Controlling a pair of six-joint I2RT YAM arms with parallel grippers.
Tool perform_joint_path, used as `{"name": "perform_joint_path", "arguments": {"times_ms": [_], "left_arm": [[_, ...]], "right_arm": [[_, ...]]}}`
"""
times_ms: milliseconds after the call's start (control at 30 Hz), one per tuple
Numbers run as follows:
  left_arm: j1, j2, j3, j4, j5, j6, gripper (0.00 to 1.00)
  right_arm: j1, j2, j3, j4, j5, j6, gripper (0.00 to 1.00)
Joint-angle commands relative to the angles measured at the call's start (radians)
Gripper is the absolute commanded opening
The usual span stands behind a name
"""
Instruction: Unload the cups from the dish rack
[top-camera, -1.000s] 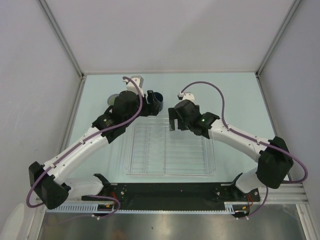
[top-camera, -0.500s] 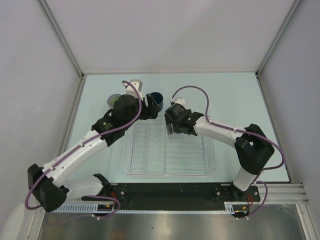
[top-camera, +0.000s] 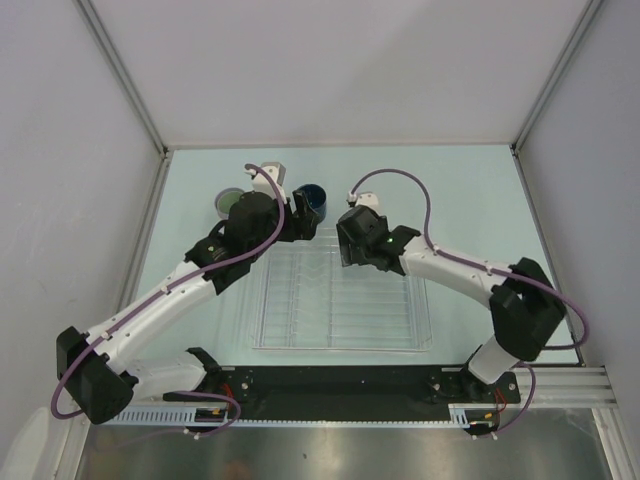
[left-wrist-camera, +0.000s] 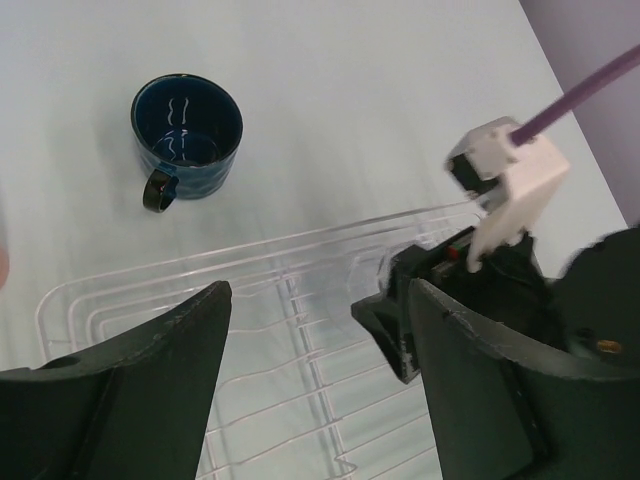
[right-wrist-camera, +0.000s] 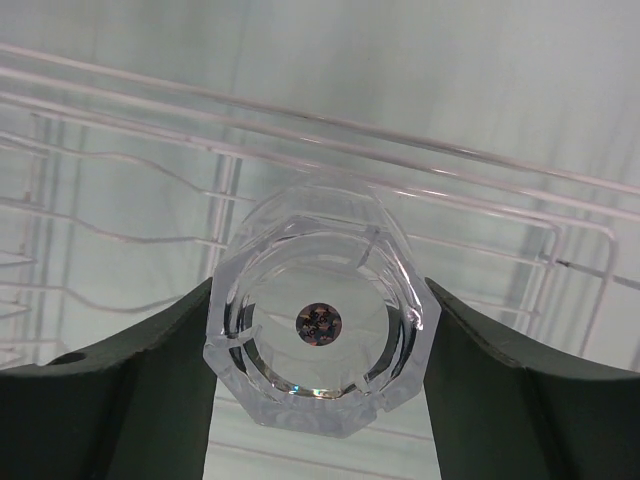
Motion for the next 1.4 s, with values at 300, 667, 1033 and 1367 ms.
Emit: {"name": "perform_joint_path", "arguments": {"times_ms": [300, 667, 1033, 1367], "left_arm": [[-0.005, -0.021, -0.068, 0.198, 0.149, -0.106, 0.75], [-0.004, -0.118, -0.233, 0.586, 0.405, -0.264, 0.74], [-0.004, -0.039, -0.319, 0.869, 0.623, -0.384, 0.74], [-0.005, 0.043, -0.326, 1.004, 0.697, -0.447, 0.72]], "right_arm": [[-0.143, -0.601, -0.113, 0.122, -0.198, 0.092, 0.0], [-0.474, -0.775, -0.558, 0.919, -0.886, 0.562, 0.0], [-0.519, -0.536, -0.696, 1.671, -1.056, 0.959, 0.0], [-0.494, -0.497, -0.688, 1.718, -1.09, 0.982, 0.0]]}}
